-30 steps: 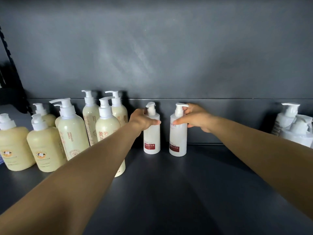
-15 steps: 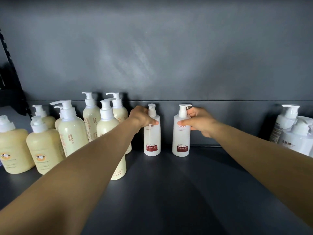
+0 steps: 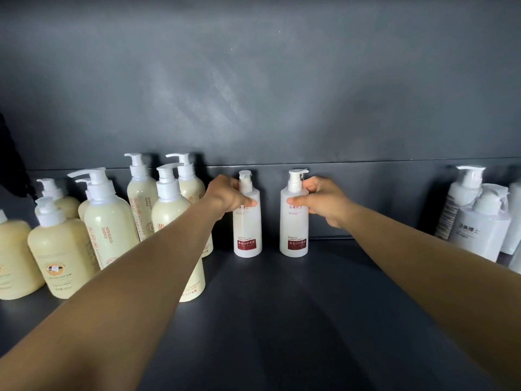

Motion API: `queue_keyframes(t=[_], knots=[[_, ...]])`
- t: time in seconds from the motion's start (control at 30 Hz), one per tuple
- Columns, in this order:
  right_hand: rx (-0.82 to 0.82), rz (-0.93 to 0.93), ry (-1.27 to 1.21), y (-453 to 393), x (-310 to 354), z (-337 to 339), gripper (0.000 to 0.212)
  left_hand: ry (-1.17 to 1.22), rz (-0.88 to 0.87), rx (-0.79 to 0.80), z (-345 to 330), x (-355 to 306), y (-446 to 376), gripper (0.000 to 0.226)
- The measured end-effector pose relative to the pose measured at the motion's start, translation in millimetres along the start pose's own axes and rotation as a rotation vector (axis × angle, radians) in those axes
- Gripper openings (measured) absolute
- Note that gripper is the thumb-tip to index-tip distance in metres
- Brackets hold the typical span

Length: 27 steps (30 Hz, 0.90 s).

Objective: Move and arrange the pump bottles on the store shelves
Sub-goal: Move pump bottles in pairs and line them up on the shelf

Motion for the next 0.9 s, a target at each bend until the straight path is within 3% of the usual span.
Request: queue_keyframes(t=[0.63, 0.8, 0.9], knots=[[-0.02, -0.018, 0.06, 2, 1, -6, 0.034, -0.009, 0.006, 0.008, 0, 3, -3, 0.047], [0.065, 0.035, 0.237, 12, 14, 0, 0.012, -0.243, -0.015, 0.032, 3, -7, 0, 0.052], [0.126, 0.025, 0.419, 11, 17, 9, 0.037, -0.411, -0.012, 0.061, 4, -15, 4, 0.06]])
Point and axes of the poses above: each hand's wrist, its own y-axis away from the middle knuckle, its own z-axis out of the back of the hand, x = y × z, the point moved 5 cm from there along -y, towards the middle knuckle, and after that the axes turned 3 degrees about y, right-handed, at the moved point
